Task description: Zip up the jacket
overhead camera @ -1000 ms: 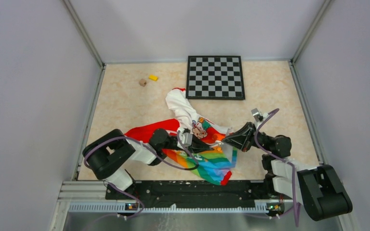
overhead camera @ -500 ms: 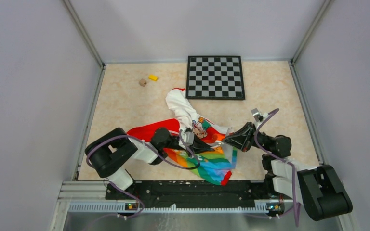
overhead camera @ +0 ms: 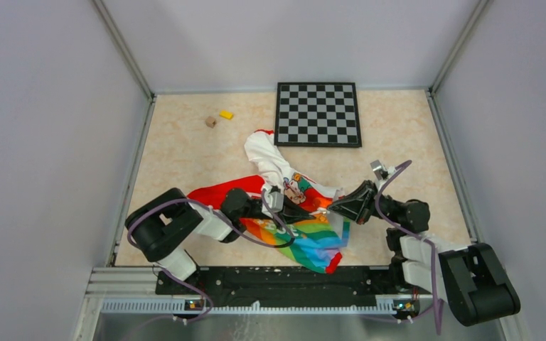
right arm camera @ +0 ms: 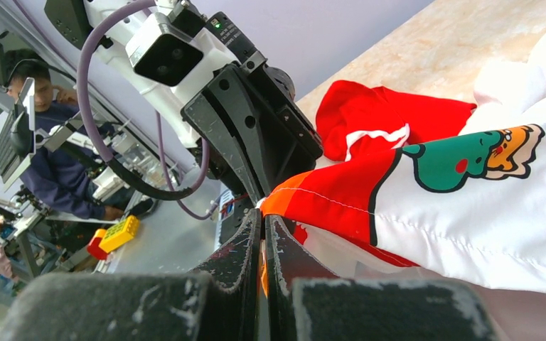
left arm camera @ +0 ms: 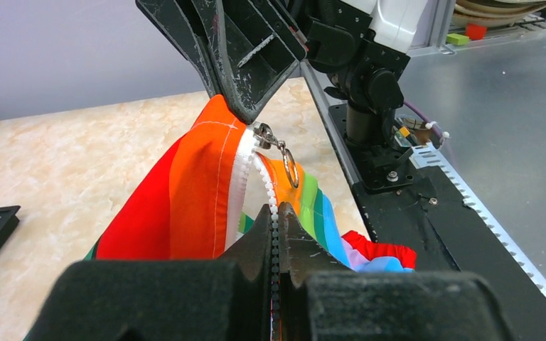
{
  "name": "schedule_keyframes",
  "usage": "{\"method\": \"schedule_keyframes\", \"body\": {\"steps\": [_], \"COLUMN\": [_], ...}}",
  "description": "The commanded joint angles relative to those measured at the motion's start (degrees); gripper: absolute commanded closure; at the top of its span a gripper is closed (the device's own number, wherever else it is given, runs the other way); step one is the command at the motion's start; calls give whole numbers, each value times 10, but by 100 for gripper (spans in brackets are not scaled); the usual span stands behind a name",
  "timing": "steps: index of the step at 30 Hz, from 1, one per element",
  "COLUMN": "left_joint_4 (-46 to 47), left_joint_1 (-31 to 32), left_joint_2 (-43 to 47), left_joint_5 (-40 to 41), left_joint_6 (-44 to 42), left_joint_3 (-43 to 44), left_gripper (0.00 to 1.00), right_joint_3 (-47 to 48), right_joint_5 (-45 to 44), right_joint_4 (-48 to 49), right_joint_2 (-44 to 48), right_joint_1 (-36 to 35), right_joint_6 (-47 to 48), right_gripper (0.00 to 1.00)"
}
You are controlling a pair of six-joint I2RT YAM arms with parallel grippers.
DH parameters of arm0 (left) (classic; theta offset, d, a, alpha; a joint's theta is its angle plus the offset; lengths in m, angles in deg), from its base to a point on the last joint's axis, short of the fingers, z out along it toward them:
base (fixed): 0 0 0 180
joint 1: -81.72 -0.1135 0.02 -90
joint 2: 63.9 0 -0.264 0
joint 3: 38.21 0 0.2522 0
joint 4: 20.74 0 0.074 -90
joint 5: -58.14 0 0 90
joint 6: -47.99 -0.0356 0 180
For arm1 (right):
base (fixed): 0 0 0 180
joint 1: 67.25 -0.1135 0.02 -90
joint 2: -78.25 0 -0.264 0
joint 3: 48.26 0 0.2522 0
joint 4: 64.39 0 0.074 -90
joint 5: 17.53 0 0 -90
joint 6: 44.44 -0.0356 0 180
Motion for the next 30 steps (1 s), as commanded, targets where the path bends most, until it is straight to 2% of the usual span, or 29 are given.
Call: {"method": "schedule_keyframes", "body": {"steps": [1,11,16,19,22,30], "left_joint_4": [48,53,73,89,96,106], "left_joint_1": [-2,-2,-2,-2,-2,-2], "left_joint_2": [4,-5,-16,-14,-14,-27], "left_joint_5": [-12,-39,-51,-50,-54,-49], "left_joint_6": [19,29,36,38,41,42], "left_joint_3": [3,-8,-5,-10,-9,-7], "left_gripper": [100,100,100,100,100,100], "right_joint_3": [-3,2,-2,-7,-2,-1], "right_joint_5": [2,-7,-2,1,6,9], "right_joint_4": [84,43,71,124,128,129], "right_joint_2": [2,21,9,-26,-48,-31], "right_joint_1": [-6,-7,-6,-6,-13,-18], "right_joint_6": [17,35,28,13,16,12], "right_gripper": [100,100,100,100,100,100]}}
